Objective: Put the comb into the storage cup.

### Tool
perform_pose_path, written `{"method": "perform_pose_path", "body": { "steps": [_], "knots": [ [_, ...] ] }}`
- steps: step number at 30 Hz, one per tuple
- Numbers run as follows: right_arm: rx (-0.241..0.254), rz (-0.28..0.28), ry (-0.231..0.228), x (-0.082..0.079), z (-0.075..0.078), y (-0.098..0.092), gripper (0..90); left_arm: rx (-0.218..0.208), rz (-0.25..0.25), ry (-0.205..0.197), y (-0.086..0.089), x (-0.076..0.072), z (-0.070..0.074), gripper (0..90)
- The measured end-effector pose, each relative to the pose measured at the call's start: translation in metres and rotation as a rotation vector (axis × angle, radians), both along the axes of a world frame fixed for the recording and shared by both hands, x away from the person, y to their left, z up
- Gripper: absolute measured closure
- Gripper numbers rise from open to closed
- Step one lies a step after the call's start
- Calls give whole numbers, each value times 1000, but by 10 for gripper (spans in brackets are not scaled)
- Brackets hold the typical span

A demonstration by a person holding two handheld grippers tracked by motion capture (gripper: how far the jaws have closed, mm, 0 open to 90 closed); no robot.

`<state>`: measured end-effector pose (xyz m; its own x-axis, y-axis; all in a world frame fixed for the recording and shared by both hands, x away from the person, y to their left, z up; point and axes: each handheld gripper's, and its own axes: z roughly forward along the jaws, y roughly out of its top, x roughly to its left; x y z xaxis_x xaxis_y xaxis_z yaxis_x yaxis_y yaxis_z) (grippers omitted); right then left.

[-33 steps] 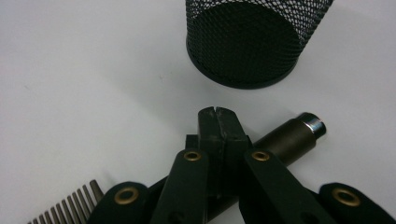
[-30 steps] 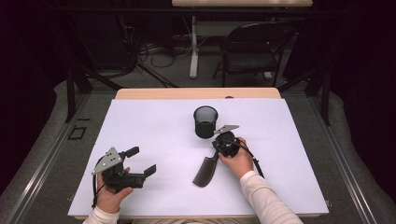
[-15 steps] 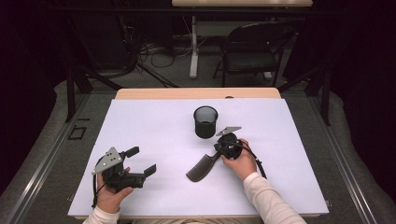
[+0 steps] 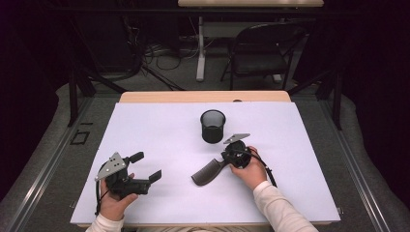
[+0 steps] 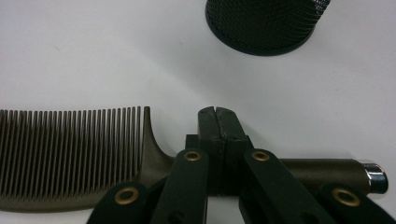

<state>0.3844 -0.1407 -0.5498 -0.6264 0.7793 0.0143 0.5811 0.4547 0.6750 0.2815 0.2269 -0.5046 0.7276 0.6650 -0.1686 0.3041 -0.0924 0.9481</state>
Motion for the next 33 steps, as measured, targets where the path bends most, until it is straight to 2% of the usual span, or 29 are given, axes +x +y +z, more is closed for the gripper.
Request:
{"method": "perform_pose_path", "body": {
  "steps": [19, 21, 33],
  "knots": [
    [-10, -42, 22, 0, 1, -14, 900, 1, -1, 1, 0, 0, 0, 16],
    [-22, -59, 31, 1, 1, -19, 900, 0, 2, 0, -1, 0, 0, 16],
    [-16, -114, 39, 0, 1, -44, 900, -2, 1, 2, -1, 0, 0, 16]
  ]
}}
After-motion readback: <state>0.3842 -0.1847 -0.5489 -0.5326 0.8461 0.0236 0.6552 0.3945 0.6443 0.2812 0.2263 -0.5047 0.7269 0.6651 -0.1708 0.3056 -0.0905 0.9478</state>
